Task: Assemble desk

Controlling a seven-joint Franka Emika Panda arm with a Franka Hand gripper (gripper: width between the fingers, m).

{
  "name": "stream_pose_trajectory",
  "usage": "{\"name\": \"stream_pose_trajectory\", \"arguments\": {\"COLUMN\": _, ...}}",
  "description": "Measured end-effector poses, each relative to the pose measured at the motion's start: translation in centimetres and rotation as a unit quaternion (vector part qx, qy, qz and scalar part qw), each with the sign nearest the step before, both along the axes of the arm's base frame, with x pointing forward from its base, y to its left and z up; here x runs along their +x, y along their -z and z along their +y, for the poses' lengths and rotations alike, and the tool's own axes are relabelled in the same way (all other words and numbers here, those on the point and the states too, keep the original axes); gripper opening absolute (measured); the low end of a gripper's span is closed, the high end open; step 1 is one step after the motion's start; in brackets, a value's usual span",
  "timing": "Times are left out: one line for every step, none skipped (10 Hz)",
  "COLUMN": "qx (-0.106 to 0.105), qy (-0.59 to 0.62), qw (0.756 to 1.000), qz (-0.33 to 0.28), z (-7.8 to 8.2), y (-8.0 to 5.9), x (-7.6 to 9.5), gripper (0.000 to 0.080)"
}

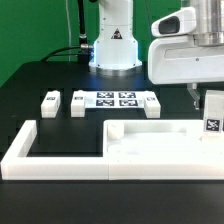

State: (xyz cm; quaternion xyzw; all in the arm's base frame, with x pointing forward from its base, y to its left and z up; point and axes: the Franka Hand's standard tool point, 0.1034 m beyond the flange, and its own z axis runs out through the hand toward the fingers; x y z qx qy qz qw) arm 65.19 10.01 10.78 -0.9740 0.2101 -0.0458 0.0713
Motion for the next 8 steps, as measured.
{"name": "stream_pose_trajectory", "arguments": {"qx": 0.005, "qy": 0.042, "qw": 0.999, "qz": 0.005, "z": -0.09, "y": 0.0, "x": 0.01, "gripper": 0.03}}
{"name": "stream_pose_trajectory", "arguments": {"qx": 0.01, "qy": 0.074, "qw": 0.997, "qz": 0.009, "z": -0.14, "y": 0.0, "x": 0.02, "gripper": 0.03}}
{"name": "stream_pose_trajectory", "arguments": {"qx": 0.025, "qy": 0.18, "qw": 0.983, "qz": 0.022, "z": -0.42, "y": 0.02, "x": 0.02, "gripper": 0.03}}
{"name": "stream_pose_trajectory", "arguments": {"qx": 0.043, "qy": 0.274, "qw": 0.96, "qz": 0.036, "z": -0.31, "y": 0.03, "x": -0.23, "gripper": 0.03}}
{"name": "stream_pose_trajectory", "arguments": {"qx": 0.058, "qy": 0.343, "qw": 0.936, "qz": 0.052, "z": -0.1, "y": 0.05, "x": -0.36, "gripper": 0.03}}
{"name": "stream_pose_trajectory", "arguments": {"qx": 0.09, "qy": 0.421, "qw": 0.9, "qz": 0.07, "z": -0.19, "y": 0.07, "x": -0.35, "gripper": 0.03}}
{"name": "stream_pose_trajectory", "arguments": {"qx": 0.135, "qy": 0.508, "qw": 0.846, "qz": 0.094, "z": -0.39, "y": 0.12, "x": -0.36, "gripper": 0.03}}
{"name": "stream_pose_trajectory", "arguments": {"qx": 0.141, "qy": 0.525, "qw": 0.834, "qz": 0.099, "z": -0.26, "y": 0.16, "x": -0.45, "gripper": 0.03}}
